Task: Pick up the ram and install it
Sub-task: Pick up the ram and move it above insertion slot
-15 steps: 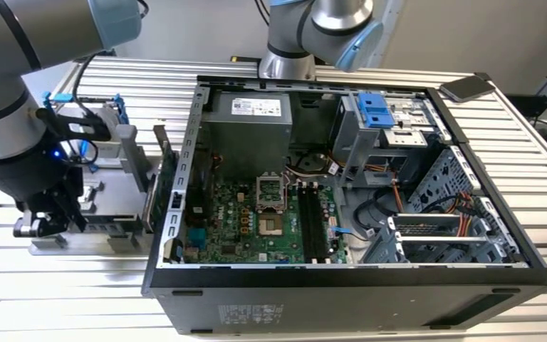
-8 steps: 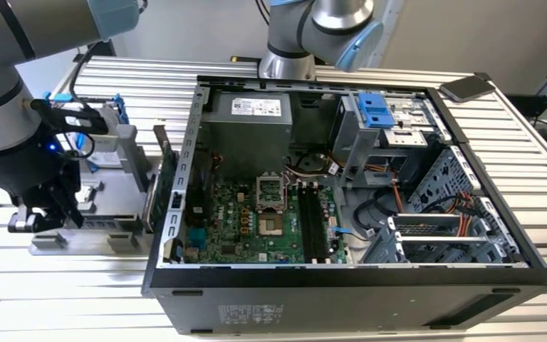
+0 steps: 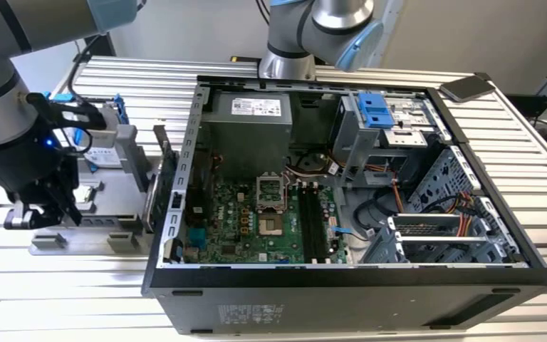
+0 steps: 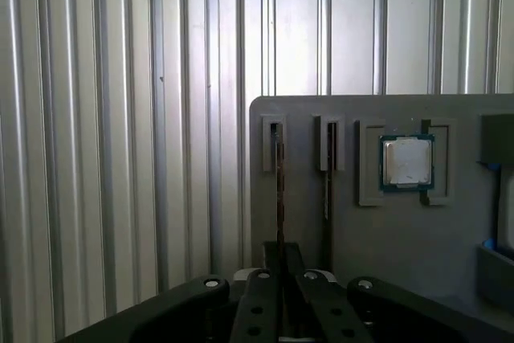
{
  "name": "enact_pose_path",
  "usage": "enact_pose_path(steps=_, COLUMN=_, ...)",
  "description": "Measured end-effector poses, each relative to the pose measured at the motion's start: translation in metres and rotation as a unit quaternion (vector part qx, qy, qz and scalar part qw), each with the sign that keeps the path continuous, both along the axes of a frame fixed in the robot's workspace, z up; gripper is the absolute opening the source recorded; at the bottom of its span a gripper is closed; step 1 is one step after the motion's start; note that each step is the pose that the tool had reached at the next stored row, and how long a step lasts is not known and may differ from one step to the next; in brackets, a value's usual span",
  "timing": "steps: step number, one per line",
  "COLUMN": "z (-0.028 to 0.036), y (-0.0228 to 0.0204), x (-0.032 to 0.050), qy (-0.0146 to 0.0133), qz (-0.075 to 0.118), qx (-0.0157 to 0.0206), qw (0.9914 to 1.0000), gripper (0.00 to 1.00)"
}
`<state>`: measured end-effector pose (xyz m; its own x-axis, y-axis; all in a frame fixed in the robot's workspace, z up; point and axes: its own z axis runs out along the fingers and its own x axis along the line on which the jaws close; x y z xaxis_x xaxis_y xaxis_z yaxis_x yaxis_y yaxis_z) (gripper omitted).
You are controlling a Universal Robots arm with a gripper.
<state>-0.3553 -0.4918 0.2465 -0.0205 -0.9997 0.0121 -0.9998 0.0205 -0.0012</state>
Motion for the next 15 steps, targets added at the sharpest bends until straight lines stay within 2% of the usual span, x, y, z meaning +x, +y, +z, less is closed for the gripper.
enact_pose_path(steps=15, z=0.0098, y=0.0, x=0.0, qy=0.0, qz=0.0, qx=0.0, qw=1.0, gripper=0.0)
